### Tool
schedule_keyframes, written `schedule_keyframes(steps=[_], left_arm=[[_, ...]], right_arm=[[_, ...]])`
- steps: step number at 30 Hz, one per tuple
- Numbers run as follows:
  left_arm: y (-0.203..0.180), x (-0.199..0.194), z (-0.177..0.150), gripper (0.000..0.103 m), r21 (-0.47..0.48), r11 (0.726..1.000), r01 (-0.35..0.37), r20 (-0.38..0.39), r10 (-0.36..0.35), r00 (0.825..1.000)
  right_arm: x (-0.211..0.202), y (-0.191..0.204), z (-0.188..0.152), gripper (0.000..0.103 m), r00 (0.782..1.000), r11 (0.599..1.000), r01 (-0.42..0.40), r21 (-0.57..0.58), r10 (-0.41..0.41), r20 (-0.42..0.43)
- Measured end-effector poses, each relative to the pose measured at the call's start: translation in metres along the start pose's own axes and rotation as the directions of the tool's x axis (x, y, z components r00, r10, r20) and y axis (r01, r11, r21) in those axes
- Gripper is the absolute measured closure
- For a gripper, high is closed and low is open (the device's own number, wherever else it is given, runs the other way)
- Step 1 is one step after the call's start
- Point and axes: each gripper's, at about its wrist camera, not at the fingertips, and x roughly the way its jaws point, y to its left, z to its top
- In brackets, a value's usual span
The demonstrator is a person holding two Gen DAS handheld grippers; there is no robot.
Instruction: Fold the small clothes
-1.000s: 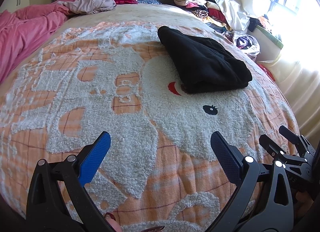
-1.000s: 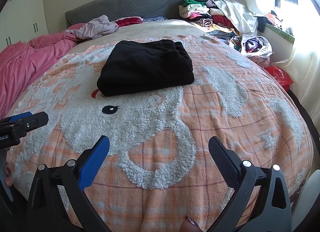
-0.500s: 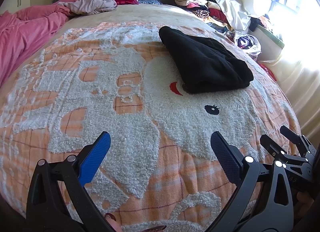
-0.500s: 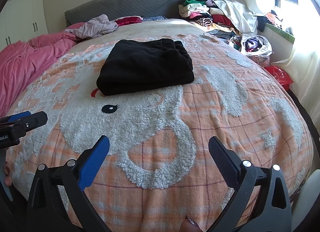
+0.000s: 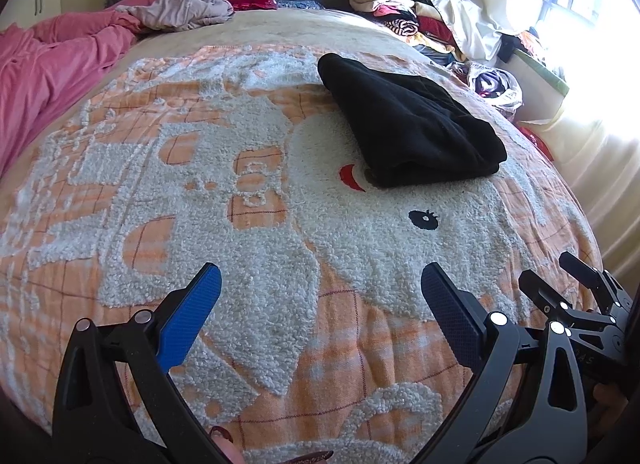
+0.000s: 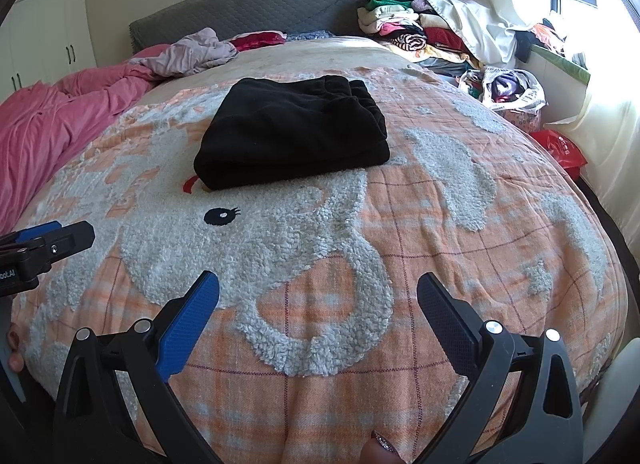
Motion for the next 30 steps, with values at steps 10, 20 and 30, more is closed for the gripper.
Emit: schedule_keyframes(steps=[10, 20, 30], left_arm=[[-0.002, 0.0, 0.0, 0.009, 0.006, 1.0, -0.003, -0.007, 0.003, 1.0], [-0.002, 0.0, -0.001, 0.009, 0.015, 1.0, -0.02, -0.019, 0.02, 1.0], [0.001, -0.001, 0.0, 0.009, 0.024, 0.996, -0.09, -0.02, 0.09, 0.996]], right_arm=[[0.0, 0.0, 0.0, 0.004, 1.0, 1.0, 0.0, 0.001, 0.0, 0.001], [0.0, 0.0, 0.0, 0.004, 1.0, 1.0, 0.002, 0.003, -0.002, -0.002], [-0.01, -0.009, 0.002, 0.004, 0.997, 0.996, 0.076, 0.039, -0.077, 0.025]])
